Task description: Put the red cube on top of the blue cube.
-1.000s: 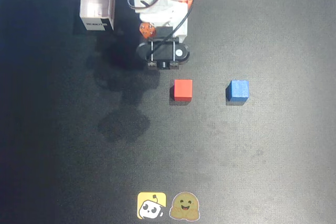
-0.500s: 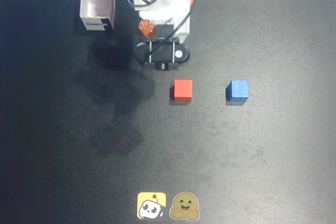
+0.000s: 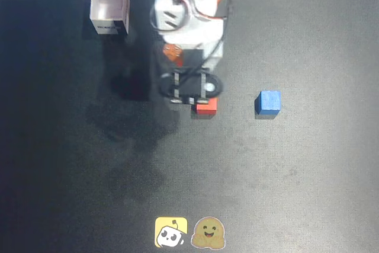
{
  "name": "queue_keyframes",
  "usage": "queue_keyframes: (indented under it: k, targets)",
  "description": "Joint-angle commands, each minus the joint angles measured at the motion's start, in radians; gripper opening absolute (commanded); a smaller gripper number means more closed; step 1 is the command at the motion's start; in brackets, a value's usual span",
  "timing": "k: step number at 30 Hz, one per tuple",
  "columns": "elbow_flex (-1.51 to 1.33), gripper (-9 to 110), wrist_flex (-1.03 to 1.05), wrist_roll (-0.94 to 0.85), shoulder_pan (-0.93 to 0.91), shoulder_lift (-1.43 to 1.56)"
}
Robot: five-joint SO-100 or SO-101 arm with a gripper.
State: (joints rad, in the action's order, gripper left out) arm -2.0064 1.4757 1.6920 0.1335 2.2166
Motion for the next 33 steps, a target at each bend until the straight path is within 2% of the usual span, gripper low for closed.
queue_keyframes:
  k: [1,8,14,16,33]
  targets:
    - [0.044,7,-0.005,0.04,0.02,-0.002]
    - [-0.011,17,-0.04,0.058,0.035,0.023]
    - [-0.138,18,-0.118,0.08,0.055,0.097]
    - [-0.175,24,-0.141,0.089,0.063,0.115]
    - [-0.287,23,-0.238,0.138,0.095,0.13]
